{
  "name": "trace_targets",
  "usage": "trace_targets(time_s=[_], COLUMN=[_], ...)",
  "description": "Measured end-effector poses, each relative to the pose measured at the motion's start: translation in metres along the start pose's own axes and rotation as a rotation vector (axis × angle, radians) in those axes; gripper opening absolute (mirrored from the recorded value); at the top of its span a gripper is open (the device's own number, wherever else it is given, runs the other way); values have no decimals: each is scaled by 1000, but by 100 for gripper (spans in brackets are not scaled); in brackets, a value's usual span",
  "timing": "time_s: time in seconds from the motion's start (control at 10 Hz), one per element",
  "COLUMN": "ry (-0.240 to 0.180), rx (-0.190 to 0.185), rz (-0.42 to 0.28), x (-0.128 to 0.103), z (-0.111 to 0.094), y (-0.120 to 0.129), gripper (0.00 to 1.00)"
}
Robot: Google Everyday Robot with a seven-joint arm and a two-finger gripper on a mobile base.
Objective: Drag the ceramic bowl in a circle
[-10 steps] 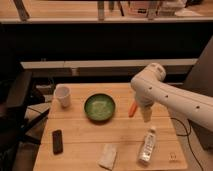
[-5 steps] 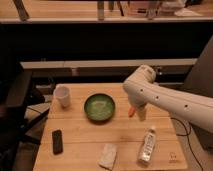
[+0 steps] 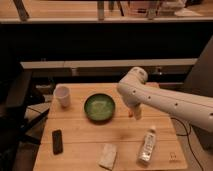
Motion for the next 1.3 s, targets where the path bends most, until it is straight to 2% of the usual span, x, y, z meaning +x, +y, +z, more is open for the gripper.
trace_targets(time_s=[0.2,0.4,0.9,1.1,1.3], ry=[-2,-3,-27,-34,-50], rx=[2,1,-5,-8,-12], rz=[-56,-78,-172,-177,-191], x=[-11,-11,-31,-32,-40], z=[12,17,43,48,62], y=[-11,-13,-21,-21,-21], gripper=[80,80,80,80,80])
